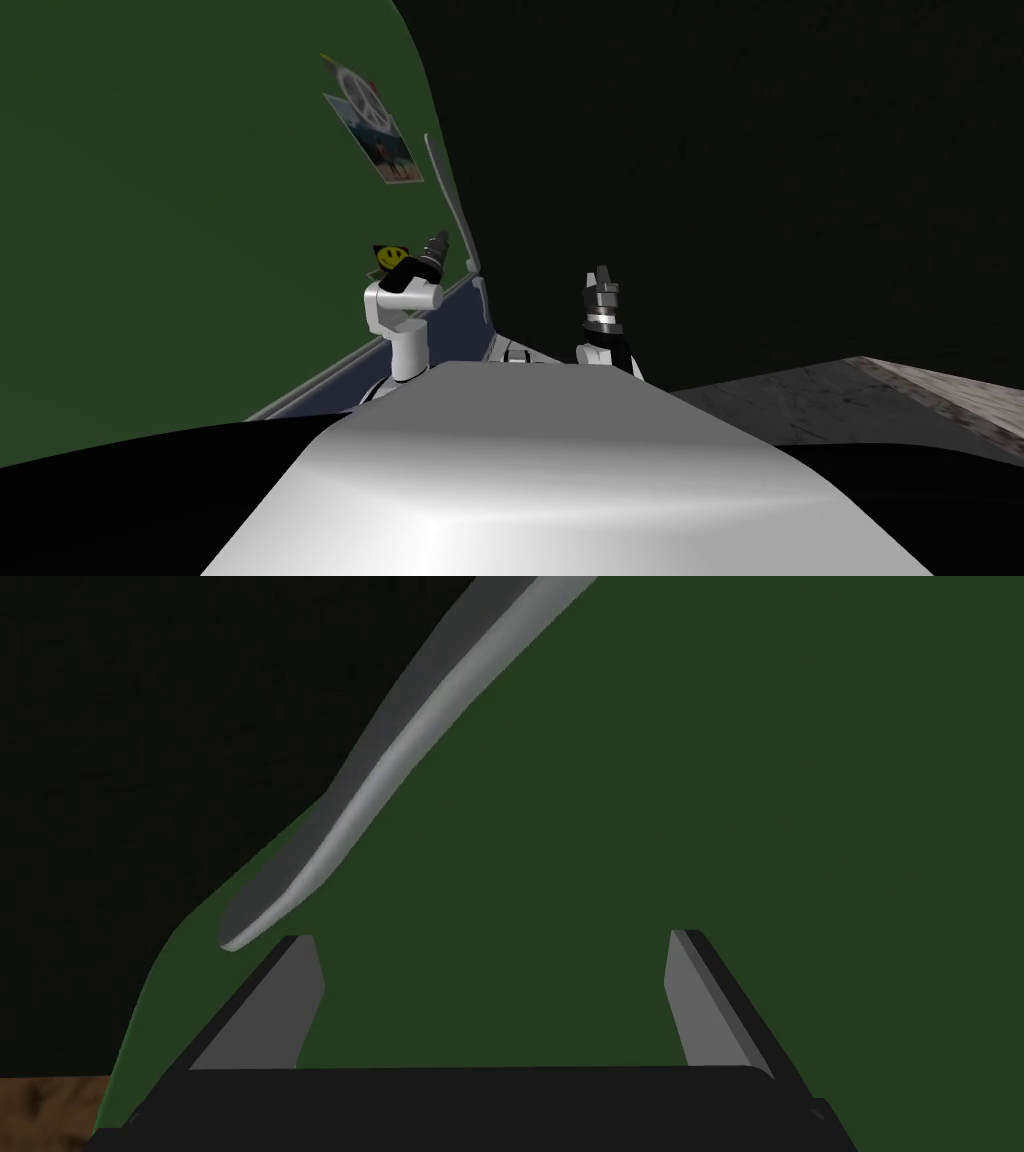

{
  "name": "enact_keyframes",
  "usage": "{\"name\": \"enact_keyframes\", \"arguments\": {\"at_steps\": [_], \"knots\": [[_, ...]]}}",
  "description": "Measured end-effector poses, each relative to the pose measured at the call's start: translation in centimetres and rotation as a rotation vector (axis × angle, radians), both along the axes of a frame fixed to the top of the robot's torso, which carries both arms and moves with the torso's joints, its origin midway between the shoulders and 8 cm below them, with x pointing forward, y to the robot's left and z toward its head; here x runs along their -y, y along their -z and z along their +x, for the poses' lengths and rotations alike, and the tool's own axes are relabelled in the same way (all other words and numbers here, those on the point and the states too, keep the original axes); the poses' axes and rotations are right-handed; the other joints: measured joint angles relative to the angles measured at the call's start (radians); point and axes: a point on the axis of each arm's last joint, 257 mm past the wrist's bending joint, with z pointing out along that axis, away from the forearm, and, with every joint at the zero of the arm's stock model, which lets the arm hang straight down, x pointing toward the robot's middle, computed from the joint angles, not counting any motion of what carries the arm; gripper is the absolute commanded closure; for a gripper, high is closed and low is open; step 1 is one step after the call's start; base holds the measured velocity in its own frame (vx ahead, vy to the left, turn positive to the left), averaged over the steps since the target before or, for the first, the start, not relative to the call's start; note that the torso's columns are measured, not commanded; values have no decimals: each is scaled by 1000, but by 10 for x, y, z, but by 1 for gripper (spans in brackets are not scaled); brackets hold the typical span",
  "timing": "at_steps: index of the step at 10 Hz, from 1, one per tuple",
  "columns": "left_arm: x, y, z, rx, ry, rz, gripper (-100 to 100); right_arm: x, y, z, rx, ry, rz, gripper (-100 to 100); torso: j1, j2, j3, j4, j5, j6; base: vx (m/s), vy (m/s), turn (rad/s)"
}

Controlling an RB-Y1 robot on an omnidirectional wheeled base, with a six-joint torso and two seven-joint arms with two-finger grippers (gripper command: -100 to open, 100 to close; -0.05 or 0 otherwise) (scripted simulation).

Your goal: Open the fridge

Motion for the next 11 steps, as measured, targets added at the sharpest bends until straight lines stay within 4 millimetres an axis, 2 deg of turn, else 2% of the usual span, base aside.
{"name": "enact_keyframes", "arguments": {"at_steps": [11], "knots": [[21, 10, 15, -156, 37, -64, -100, 0, 0, 0, 0, 0, 0, 0, -9, 23, 17, 7, -2, -7, 68, 13, -62]]}}
